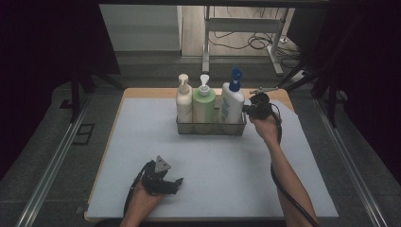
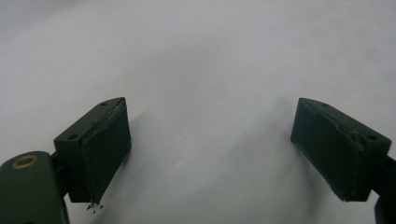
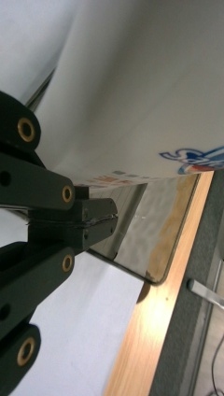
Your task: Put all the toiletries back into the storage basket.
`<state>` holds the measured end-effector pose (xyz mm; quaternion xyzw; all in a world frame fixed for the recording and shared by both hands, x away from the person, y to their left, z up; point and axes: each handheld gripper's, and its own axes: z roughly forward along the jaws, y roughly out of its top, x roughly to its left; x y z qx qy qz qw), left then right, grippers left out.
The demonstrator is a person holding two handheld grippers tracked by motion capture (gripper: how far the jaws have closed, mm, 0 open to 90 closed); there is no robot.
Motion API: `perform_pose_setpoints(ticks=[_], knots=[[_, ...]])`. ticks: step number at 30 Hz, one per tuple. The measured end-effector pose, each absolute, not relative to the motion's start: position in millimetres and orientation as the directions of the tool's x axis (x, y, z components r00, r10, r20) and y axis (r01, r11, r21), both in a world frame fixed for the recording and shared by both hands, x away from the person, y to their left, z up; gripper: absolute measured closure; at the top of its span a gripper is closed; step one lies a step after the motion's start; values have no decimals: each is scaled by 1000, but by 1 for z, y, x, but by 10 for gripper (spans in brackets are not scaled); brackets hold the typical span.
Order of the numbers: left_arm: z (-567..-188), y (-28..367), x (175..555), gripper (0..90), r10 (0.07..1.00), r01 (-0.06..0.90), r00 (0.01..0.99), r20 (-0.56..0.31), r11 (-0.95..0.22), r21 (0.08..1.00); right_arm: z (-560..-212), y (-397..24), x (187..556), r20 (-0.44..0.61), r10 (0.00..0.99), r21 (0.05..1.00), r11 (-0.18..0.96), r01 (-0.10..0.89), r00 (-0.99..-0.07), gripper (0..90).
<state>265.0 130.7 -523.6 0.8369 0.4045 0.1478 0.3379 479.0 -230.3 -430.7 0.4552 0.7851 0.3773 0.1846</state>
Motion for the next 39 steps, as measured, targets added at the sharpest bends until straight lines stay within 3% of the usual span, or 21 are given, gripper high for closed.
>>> perform_pose_setpoints(ticks=[19, 39], knots=[[-524, 131, 265, 120, 777, 577, 629, -26, -445, 685, -454, -219, 485, 52, 861, 718, 320, 618, -506, 896], [-524, 131, 265, 120, 777, 578, 629, -26, -445, 684, -464, -198, 480, 53, 829, 703, 365, 611, -556, 895]])
